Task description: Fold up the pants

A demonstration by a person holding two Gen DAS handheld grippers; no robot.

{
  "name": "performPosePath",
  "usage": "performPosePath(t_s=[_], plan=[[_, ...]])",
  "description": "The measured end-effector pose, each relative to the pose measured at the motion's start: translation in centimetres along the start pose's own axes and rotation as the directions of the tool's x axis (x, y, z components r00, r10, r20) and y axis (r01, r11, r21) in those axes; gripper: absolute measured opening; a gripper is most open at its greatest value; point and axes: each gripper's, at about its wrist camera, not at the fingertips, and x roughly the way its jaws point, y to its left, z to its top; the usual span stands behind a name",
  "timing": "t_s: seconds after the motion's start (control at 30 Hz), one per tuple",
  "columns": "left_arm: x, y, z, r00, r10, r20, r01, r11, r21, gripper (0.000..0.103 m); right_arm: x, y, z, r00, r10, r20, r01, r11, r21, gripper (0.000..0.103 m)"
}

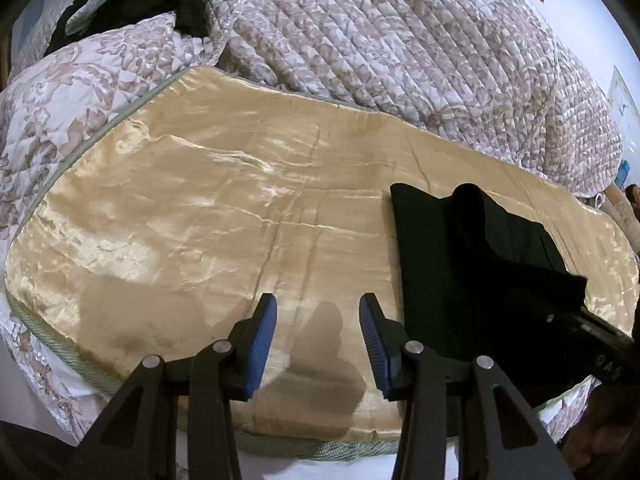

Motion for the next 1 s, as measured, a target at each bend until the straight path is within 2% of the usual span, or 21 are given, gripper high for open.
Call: performPosePath(t_s=[0.17,0.23,0.3,0.4,0.57,0.67,0.73,0.87,0.93,1.0], plan=[[-0.4,0.1,0.2,1.000,-0.013,0.015,0.013,1.000,-0.013,0.046,-1.8,1.3,1.3,0.999,-0.019,0.042,0.021,0.999,-0.029,0.023],[-0.5,0.3,0.3,1.000,-0.011,0.018,0.012,1.000,-0.019,0.046,-2.1,2.2,1.5,0.999,0.015,0.049,-0.013,0.999,-0.035,0.023],[-0.4,0.6,0.3,1.000,-0.005,0.016,0.006,1.000,-0.028,0.046,-1.4,3.3,1.1,0.999,0.022,0.033,-0.020,0.997,-0.068,0.023],[-0.4,1.2,0.3,1.000,0.001,0.014,0.000,0.999,-0.042,0.046,1.7,3.8,-0.3,0.999,0.002,-0.036,-0.006,0.996,-0.091,0.023],[-0.5,1.4,0.4,1.000,-0.001,0.015,0.002,0.999,-0.055,0.046,0.7,4.7,0.0,1.000,-0.018,-0.001,0.018,0.995,-0.103,0.023],[-0.5,1.1,0.3,1.000,-0.007,0.015,0.008,0.999,-0.047,0.046,1.8,4.7,-0.5,0.999,-0.033,-0.029,0.029,0.992,-0.122,0.023],[-0.4,1.0,0.3,1.000,-0.005,0.014,0.006,0.999,-0.041,0.046,1.9,5.3,-1.1,0.998,-0.060,-0.010,0.058,0.984,-0.166,0.023],[-0.2,1.1,0.3,1.000,0.000,0.010,0.000,0.999,-0.046,0.046,1.7,5.6,-1.0,0.997,-0.079,-0.012,0.076,0.983,-0.165,0.023],[-0.1,1.0,0.2,1.000,0.001,0.009,-0.001,0.999,-0.044,0.046,1.7,5.7,-1.0,0.997,-0.078,-0.009,0.075,0.982,-0.171,0.027],[0.0,1.1,0.3,1.000,0.000,0.006,0.000,0.999,-0.042,0.046,1.6,6.0,-1.0,0.999,-0.053,-0.012,0.050,0.982,-0.180,0.042]])
